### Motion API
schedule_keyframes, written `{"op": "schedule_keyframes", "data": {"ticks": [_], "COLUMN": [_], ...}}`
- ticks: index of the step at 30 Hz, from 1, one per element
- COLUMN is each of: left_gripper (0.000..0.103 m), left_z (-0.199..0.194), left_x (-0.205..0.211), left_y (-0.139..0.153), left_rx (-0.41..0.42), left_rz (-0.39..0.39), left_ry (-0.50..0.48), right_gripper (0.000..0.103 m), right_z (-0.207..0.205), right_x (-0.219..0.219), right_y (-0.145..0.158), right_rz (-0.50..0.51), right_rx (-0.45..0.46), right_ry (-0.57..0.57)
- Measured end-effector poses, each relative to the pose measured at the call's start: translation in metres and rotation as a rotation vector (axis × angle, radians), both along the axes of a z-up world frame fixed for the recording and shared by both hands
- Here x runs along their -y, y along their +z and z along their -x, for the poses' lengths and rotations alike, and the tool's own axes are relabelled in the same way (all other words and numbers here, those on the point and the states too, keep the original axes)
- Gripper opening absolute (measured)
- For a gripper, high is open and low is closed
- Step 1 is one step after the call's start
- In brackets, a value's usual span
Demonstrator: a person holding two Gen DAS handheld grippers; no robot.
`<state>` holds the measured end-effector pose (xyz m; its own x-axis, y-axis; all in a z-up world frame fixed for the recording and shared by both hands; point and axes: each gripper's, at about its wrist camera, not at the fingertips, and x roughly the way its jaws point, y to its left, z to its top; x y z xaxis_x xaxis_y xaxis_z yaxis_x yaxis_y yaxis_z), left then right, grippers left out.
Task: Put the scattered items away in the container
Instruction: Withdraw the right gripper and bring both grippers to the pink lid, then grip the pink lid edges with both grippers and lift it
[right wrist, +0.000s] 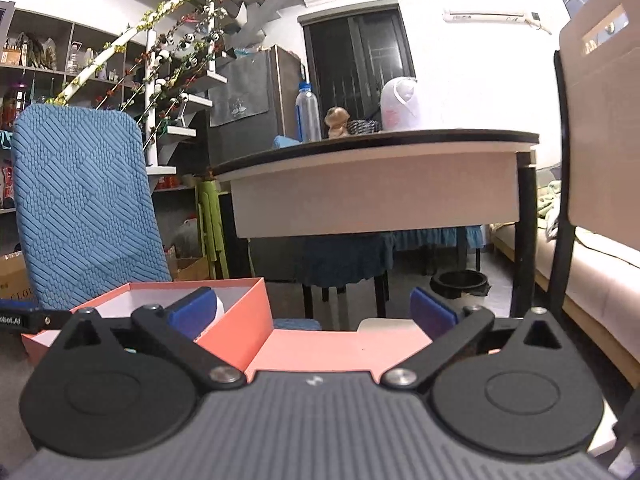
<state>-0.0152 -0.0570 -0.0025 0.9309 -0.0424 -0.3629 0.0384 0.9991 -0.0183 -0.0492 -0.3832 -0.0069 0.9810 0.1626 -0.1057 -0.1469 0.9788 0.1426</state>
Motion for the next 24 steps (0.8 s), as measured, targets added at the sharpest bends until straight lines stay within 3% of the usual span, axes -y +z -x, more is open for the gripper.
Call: {"op": "schedule_keyframes", "data": {"ticks": [14, 24], "left_gripper": [0.103, 0.103], "left_z": [0.071, 0.085], "left_x": [0.021, 0.047], "left_y": [0.024, -0.001], "left_rx": [0.032, -0.007], "left_rz": [0.003, -0.01], "left_ry": [0.018, -0.039], "right_gripper": [0.103, 0.103], "right_z": [0.03, 0.029], "right_x": [0.025, 0.048], "right_y": [-0.011, -0.019], "right_rz": [-0.055, -0.077], "right_rx": [-0.01, -0.039], "right_ry": [-0.008, -0.04]}}
